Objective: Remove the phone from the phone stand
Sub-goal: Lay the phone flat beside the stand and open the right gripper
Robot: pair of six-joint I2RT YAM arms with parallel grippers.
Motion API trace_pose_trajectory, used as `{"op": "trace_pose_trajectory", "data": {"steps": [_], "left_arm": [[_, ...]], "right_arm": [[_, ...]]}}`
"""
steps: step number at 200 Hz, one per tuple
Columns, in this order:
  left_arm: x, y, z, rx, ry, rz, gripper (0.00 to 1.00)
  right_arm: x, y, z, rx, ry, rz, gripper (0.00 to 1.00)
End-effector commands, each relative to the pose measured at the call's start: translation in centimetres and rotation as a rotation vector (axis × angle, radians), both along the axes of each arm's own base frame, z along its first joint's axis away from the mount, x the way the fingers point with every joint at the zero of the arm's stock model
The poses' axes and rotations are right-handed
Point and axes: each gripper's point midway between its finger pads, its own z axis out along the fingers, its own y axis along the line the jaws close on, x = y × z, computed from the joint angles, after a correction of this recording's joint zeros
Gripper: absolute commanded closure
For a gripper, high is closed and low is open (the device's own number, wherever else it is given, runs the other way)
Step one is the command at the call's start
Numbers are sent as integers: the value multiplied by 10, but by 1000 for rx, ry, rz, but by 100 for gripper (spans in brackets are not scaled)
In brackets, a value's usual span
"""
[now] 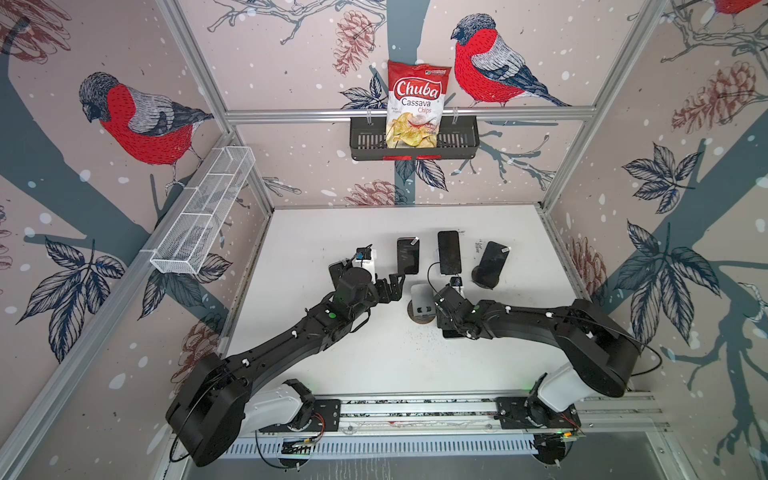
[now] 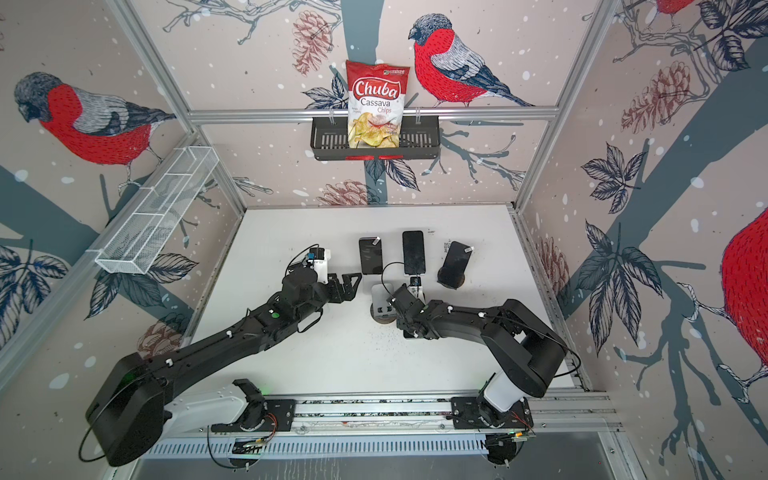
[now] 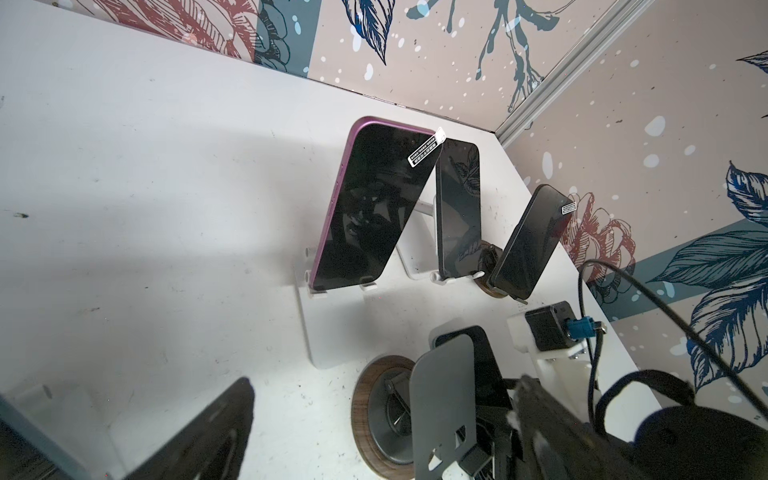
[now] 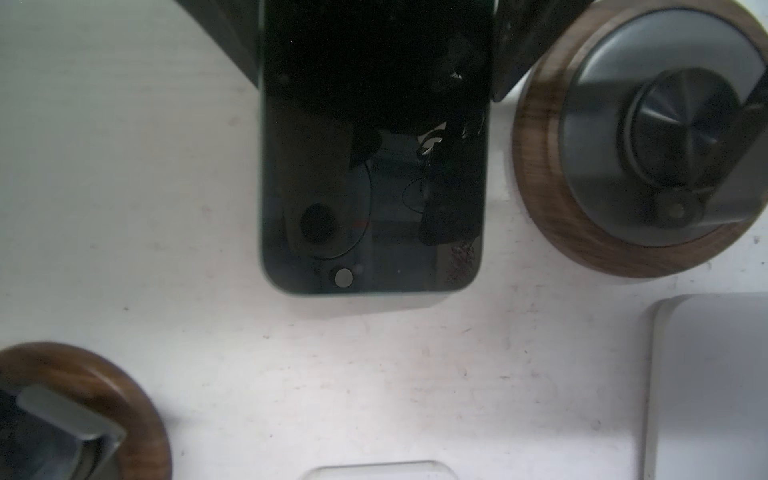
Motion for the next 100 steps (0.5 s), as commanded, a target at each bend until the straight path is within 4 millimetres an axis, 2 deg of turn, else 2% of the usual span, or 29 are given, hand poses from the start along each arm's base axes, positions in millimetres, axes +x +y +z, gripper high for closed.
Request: {"op": "trace_pose_trajectory", "data": {"steps": [1, 100], "left_arm": [[1, -3, 9, -24, -28, -7, 4], [0, -1, 7, -23, -25, -3, 3]], "right_arm": [[-25, -19, -19, -84, 115, 26, 26], [-29, -22, -24, -83, 123, 25, 24]]}}
